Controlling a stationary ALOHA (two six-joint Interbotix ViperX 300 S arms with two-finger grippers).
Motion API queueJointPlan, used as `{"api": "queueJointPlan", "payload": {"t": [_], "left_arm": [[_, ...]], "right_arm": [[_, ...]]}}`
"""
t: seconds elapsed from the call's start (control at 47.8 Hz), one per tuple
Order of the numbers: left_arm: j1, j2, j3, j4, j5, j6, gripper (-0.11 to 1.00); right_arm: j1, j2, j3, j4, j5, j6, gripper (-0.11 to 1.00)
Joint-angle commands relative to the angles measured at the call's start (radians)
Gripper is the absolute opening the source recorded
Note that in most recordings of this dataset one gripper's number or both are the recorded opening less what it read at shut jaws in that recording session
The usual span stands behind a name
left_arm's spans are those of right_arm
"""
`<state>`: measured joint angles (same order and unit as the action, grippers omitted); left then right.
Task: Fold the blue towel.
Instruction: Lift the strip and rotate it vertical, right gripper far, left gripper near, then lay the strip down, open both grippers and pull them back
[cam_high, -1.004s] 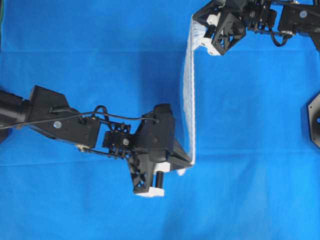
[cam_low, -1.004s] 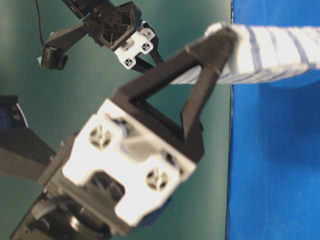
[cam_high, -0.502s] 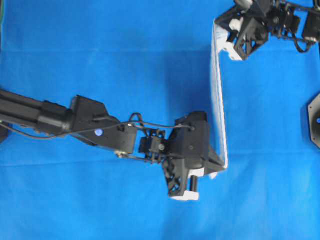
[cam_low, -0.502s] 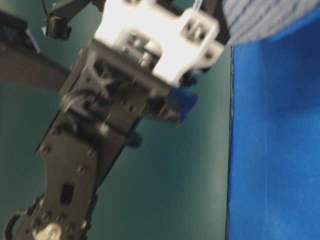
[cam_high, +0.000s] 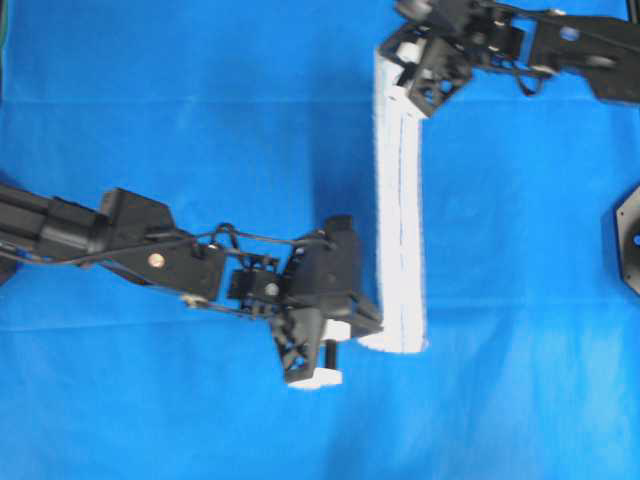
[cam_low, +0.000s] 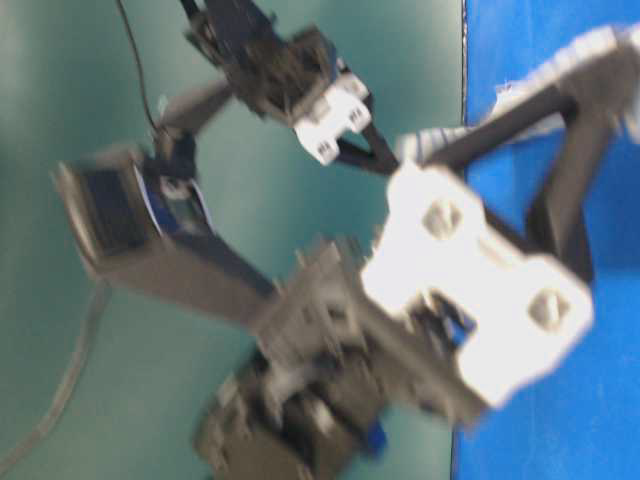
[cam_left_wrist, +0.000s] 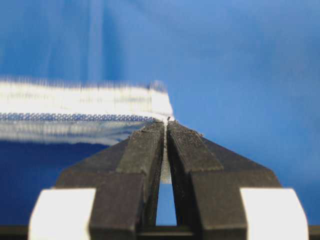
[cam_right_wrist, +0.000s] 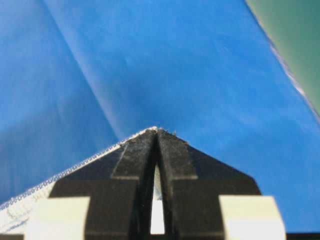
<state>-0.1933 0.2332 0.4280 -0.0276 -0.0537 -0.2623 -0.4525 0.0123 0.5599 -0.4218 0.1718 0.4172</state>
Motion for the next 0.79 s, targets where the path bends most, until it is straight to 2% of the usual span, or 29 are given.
{"api": "queueJointPlan", "payload": {"t": [0.0,0.188,0.669,0.711,0.774], "left_arm": [[-0.015,-0.057,0.035,-0.002,-0.028,-0.031,0.01],[-0.023,-0.089,0.106,-0.002,-0.048,-0.08,0.01],[-0.012,-0.097,0.127,-0.002,-0.046,-0.081,0.02],[-0.012,-0.097,0.127,-0.002,-0.046,-0.081,0.05],[-0.012,-0.098,0.127,-0.002,-0.044,-0.083,0.16]], "right_arm": [[0.006,0.034,-0.071,-0.005,-0.009,-0.002,0.01],[0.018,0.081,-0.13,-0.005,-0.017,-0.003,0.01],[0.018,0.08,-0.127,-0.005,-0.009,-0.003,0.02],[0.02,0.078,-0.127,-0.005,-0.008,-0.003,0.02],[0.02,0.074,-0.127,-0.005,-0.006,-0.003,0.02]]}}
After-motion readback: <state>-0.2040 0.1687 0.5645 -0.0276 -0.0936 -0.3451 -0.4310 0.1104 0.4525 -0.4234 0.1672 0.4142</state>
